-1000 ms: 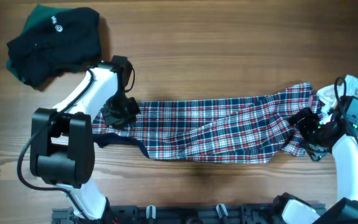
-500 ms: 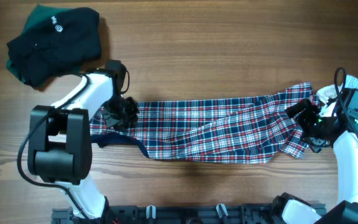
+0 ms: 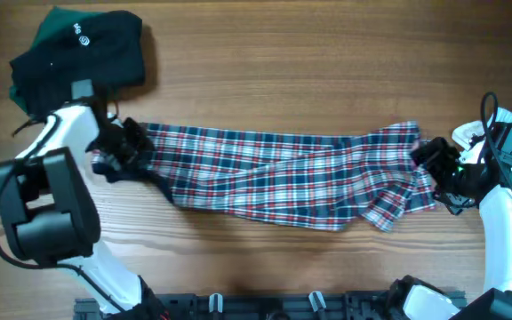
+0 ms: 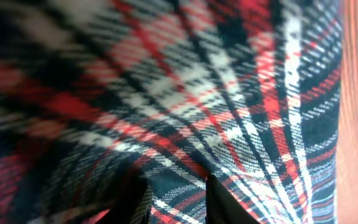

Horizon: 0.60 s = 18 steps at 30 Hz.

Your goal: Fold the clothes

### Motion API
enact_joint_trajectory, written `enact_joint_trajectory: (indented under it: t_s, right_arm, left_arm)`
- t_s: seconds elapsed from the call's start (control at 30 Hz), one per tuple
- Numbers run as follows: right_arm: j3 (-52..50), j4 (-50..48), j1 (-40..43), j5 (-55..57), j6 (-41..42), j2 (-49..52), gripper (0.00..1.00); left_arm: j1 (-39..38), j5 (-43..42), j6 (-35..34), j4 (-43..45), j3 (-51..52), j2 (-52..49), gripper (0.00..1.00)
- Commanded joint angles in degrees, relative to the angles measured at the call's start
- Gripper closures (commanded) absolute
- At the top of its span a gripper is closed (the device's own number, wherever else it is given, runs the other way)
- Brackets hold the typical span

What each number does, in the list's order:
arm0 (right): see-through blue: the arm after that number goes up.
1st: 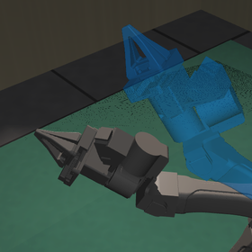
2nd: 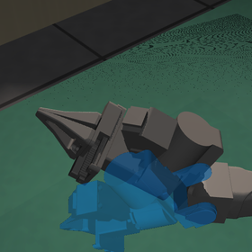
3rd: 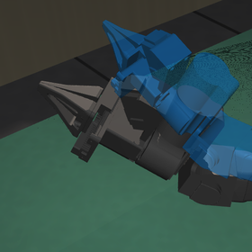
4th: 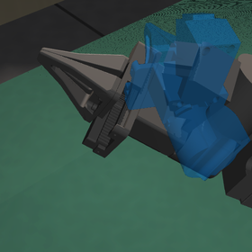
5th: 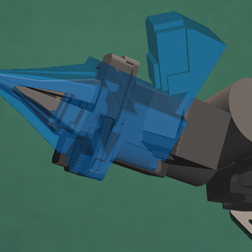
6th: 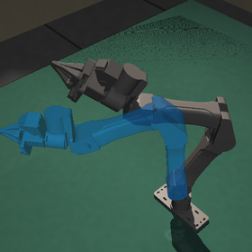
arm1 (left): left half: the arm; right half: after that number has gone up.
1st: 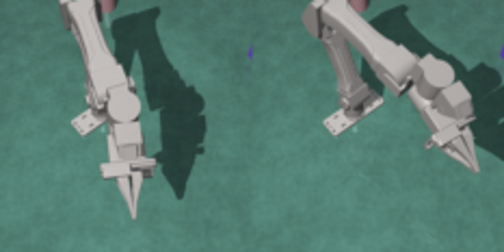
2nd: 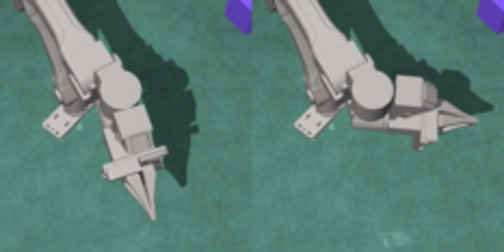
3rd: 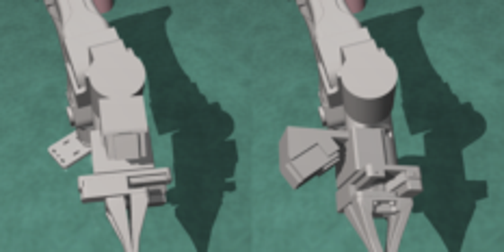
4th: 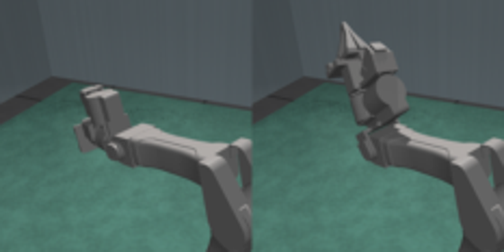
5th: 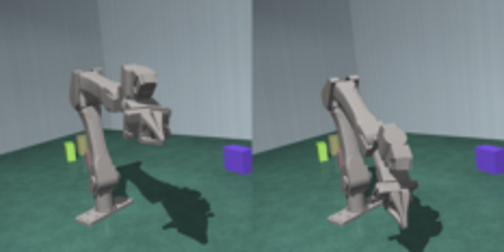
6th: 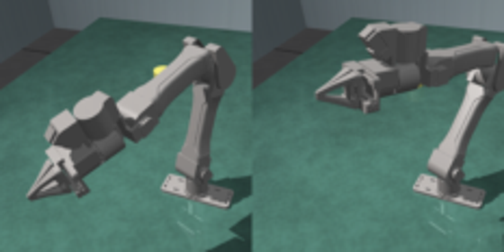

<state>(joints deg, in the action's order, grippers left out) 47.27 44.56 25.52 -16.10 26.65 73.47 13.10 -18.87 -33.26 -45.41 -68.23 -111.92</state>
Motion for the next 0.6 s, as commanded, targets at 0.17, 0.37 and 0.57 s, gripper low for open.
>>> enact_joint_trajectory:
  t_s: [0.17,0.37,0.57]
  right_arm:
    - [1.2,0.6,-2.8,-2.1,-4.9,-0.6,0.0]
    - [1.1,2.3,-6.0,-2.6,-6.7,1.0,0.01]
    - [0.2,2.7,-7.1,-8.6,-11.7,7.2,0.0]
  left_arm:
    - [5.2,18.8,-6.9,1.8,2.8,-6.0,0.72]
    - [8.0,18.8,-9.3,2.8,2.8,-6.0,0.73]
    - [10.9,18.7,-9.7,3.3,2.8,-5.9,0.73]
